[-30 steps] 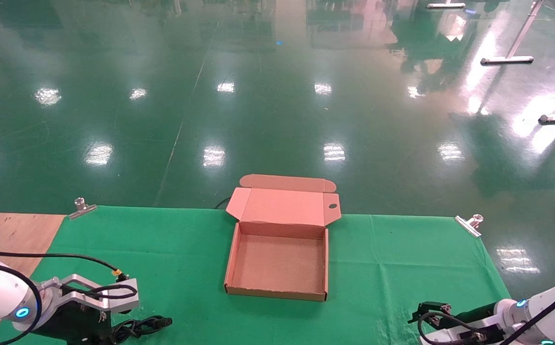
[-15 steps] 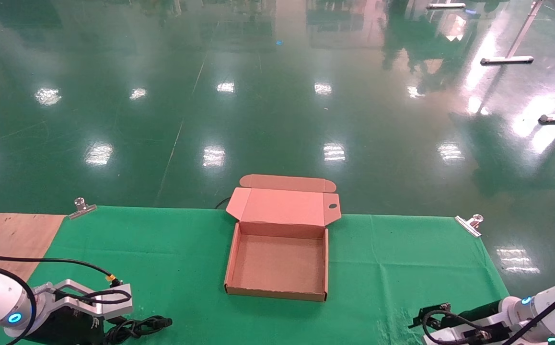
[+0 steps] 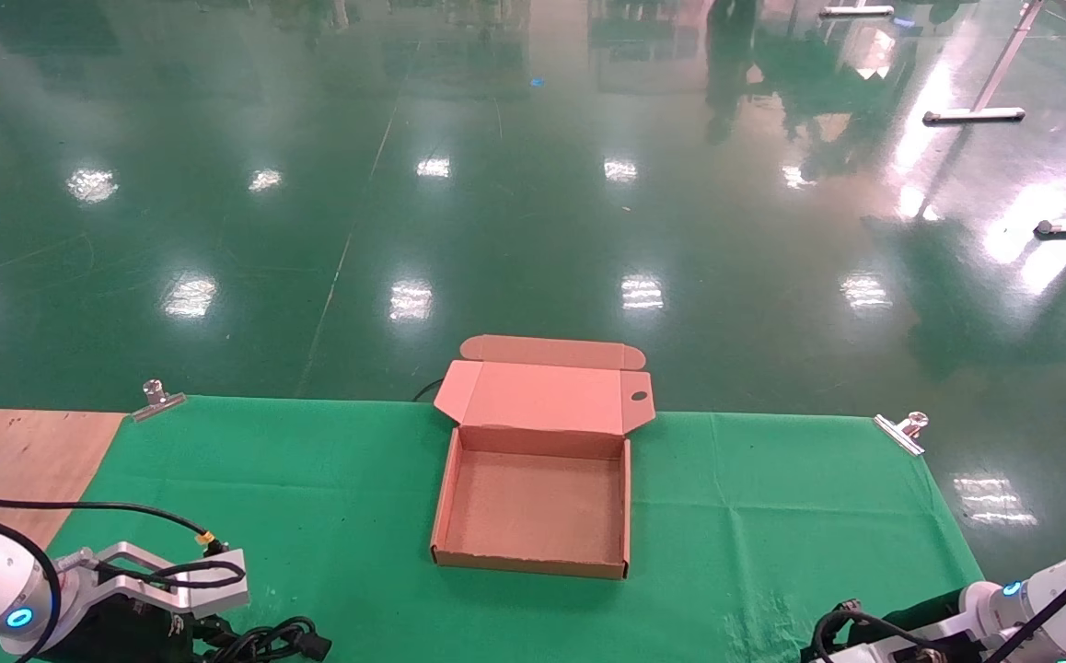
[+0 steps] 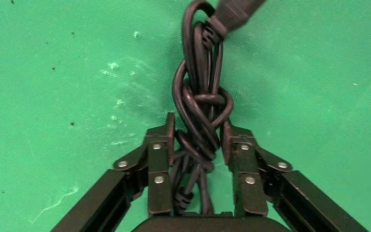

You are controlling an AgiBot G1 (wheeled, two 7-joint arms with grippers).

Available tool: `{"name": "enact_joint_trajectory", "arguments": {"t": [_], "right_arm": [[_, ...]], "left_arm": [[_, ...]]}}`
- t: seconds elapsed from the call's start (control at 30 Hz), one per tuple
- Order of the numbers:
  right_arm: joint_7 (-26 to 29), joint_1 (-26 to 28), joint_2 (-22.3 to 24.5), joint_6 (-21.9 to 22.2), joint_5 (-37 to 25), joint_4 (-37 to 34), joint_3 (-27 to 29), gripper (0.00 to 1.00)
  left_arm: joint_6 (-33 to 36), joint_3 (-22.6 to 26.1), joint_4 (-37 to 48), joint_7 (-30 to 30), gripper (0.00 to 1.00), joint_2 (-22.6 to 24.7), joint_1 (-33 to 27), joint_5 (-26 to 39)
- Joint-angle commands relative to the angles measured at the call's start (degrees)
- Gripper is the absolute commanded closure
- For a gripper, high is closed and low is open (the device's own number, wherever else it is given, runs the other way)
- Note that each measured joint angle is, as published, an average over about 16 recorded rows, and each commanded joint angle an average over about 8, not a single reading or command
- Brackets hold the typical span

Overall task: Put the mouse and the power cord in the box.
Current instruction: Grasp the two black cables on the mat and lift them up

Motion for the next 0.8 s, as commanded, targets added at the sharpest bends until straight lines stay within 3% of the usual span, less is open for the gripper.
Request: {"name": "enact_joint_trajectory", "arguments": {"t": [0.03,0.47,0.8], "right_arm": [[-0.3,0.2,-0.2,0.0,0.0,-0.4,0.0,1.00],[-2.3,1.3,0.6,-1.5,0.9,-2.5,0.6,1.00],[-3.6,6.5,4.6,-9.9,6.7,-2.1,4.4,1.00]], "left_arm": [[0.0,0.0,0.2,0.2,1.00,0.1,-0.1,0.0],[2.1,-0.1,0.3,1.0,1.00,0.7,-1.5,-0.1],[9.8,-0.2,-4.2,2.0,1.00,5.0,-7.9,-0.5]]}}
